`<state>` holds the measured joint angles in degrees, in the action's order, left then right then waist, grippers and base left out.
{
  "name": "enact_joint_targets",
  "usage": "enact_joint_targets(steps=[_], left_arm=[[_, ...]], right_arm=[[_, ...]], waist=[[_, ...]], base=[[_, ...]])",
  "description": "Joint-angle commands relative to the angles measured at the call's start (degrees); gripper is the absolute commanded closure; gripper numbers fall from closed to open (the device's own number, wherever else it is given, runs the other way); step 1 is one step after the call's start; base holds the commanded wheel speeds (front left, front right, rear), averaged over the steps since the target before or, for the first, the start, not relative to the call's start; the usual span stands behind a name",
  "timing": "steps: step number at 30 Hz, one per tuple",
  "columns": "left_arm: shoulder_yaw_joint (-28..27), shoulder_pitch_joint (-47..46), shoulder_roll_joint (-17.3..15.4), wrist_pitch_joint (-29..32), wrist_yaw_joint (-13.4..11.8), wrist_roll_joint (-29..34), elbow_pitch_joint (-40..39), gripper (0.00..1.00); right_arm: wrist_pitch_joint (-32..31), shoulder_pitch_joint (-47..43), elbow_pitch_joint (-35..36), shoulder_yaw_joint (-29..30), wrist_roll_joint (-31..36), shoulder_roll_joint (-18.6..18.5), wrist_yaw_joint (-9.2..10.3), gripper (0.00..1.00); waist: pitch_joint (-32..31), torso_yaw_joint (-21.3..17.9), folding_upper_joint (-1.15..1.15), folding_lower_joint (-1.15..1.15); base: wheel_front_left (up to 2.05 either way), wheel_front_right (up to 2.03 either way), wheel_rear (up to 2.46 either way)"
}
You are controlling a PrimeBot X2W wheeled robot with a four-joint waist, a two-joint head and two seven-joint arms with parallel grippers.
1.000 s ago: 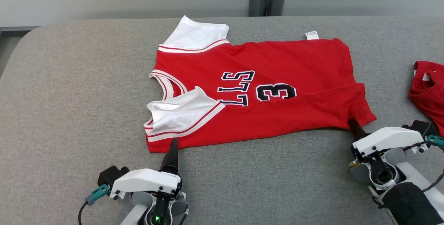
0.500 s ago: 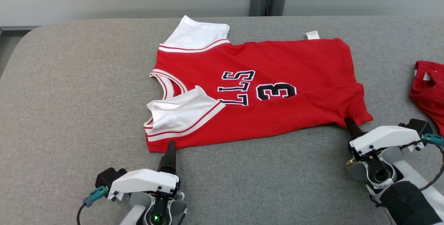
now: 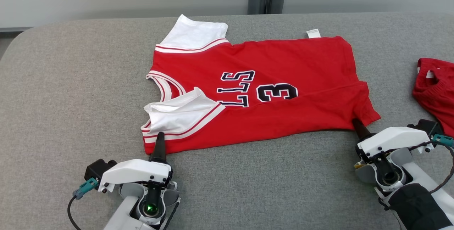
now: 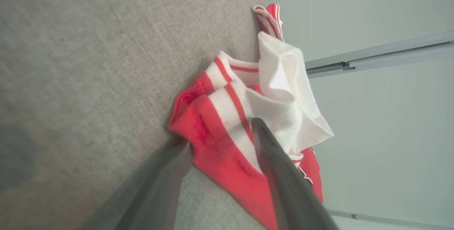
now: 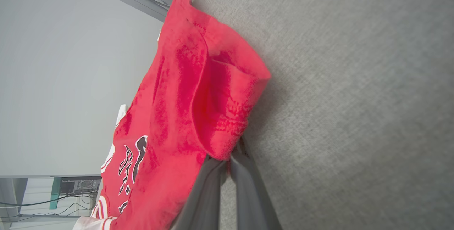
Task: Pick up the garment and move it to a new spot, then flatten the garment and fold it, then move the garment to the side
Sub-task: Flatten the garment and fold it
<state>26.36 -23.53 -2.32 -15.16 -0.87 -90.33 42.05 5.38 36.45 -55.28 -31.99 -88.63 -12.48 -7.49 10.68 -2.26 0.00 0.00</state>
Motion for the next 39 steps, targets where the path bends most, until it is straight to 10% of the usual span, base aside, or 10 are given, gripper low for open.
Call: enact_joint_targets(steps=[1,39], left_arm=[[-0.4,-0.3,-1.1,0.1,0.4,0.1,1.5,1.0],[-9.1,6.8,-1.0,-0.1,3.7,11.2,-0.1,1.0]], right_arm=[[0.0,0.2,-0.4,0.0,0.4,-0.4,-0.01,1.0],[-1.8,-7.0,1.5,0.1,-0.6,-2.1,0.0,1.0]], waist=[[0.0,0.0,0.0,0.0],[-6.4,-0.7,0.0,0.0]], base=[[0.0,0.0,0.0],[0.0,0.0,0.0]])
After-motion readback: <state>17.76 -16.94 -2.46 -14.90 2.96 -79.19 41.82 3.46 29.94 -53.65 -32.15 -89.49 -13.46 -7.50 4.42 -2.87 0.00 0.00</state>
